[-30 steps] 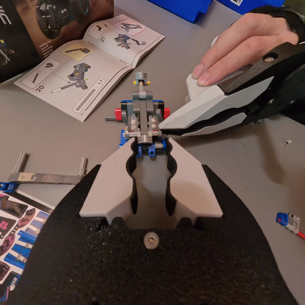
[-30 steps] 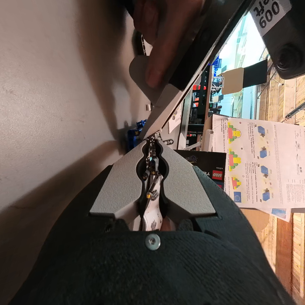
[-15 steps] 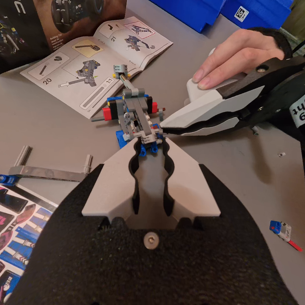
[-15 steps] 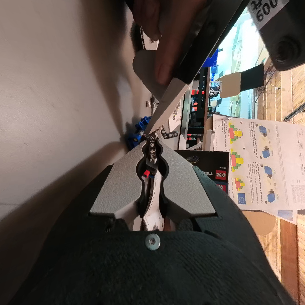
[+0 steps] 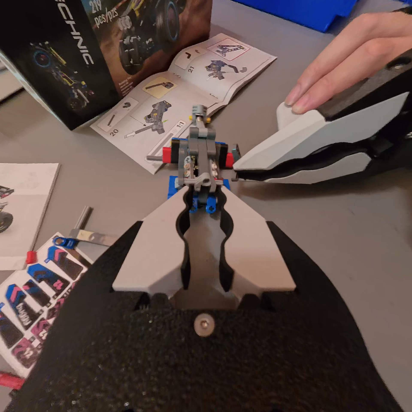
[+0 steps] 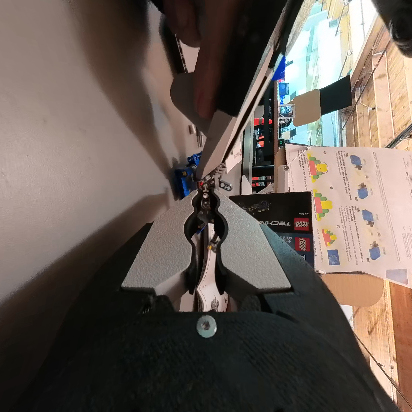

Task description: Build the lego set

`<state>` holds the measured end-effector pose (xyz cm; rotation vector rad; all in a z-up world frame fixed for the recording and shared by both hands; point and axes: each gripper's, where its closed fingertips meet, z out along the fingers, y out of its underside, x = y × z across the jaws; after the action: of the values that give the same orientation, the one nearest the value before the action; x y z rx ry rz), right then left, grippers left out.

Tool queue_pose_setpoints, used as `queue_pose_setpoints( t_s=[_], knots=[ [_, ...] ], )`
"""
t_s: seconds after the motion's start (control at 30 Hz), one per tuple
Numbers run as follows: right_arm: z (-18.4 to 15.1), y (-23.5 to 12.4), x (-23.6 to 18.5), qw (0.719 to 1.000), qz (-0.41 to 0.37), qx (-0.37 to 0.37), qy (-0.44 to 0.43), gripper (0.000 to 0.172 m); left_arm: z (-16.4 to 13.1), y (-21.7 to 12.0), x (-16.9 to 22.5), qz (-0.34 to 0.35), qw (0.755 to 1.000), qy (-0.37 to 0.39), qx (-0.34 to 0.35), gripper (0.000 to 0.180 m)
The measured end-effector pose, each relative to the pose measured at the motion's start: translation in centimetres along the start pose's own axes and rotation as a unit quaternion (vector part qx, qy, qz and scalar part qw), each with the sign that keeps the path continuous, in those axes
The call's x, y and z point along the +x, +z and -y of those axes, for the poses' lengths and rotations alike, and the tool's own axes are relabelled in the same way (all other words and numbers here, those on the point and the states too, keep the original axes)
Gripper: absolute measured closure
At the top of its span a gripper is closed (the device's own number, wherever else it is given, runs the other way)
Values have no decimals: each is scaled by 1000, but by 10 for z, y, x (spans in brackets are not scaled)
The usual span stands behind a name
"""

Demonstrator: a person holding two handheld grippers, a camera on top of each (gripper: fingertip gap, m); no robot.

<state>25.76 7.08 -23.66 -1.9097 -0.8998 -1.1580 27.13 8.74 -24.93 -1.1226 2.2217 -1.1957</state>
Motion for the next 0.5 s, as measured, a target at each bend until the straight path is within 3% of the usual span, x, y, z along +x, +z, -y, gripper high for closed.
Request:
queue_pose_setpoints(
  t_s=[0.2, 0.37, 0.5],
  knots=[
    [1, 1, 0, 1000, -6, -7, 1, 168, 2, 4, -6, 26, 999, 44, -3, 168],
    [6, -2, 0, 1000, -10, -14, 5, 168, -1, 1, 11, -64, 996, 55, -4, 168],
    [11, -4, -5, 1000, -3, -22, -3, 168, -3, -1, 14, -83, 994, 72, -5, 167]
  ],
)
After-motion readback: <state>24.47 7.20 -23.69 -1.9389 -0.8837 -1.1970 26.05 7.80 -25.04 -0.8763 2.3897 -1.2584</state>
